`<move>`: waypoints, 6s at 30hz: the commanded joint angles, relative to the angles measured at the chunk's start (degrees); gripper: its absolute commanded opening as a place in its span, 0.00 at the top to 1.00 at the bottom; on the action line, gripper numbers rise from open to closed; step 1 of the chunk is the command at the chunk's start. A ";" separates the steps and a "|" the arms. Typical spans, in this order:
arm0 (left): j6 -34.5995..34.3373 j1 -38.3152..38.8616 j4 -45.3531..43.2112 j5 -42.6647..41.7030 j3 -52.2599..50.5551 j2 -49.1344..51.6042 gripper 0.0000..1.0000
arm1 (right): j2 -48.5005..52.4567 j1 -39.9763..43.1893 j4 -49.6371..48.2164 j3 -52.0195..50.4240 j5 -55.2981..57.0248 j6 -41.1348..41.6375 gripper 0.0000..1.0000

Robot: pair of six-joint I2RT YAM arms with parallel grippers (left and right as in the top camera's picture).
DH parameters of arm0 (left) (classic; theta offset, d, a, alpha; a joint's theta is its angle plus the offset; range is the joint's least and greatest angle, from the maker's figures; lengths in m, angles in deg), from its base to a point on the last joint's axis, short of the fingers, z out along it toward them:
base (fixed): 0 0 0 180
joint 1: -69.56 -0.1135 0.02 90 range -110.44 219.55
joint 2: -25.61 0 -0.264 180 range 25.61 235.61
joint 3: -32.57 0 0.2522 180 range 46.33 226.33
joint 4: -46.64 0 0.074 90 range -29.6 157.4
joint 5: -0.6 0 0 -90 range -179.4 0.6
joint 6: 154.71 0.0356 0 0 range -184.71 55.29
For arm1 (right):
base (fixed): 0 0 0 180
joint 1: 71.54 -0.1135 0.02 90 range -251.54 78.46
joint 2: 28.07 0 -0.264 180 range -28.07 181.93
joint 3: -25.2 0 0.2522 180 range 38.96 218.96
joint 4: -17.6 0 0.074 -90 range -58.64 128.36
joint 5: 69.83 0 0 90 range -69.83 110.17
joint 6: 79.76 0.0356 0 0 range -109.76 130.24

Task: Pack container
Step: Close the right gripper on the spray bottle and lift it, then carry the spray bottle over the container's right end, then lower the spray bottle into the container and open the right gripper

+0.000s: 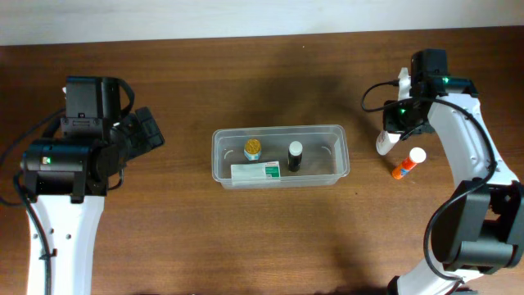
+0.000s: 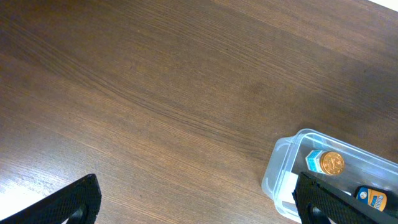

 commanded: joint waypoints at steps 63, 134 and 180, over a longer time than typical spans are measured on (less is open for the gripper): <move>-0.28 -0.31 -0.04 0.81 0.35 -0.37 0.01 | -4.07 -24.33 23.28 19.21 -0.74 7.91 0.84; -0.28 -0.31 -0.04 0.81 0.35 -0.37 0.01 | -0.92 -24.33 5.31 2.05 3.54 10.47 0.84; -0.28 -0.31 -0.04 0.81 0.35 -0.37 0.00 | -2.36 -18.67 22.77 21.62 3.34 9.40 0.45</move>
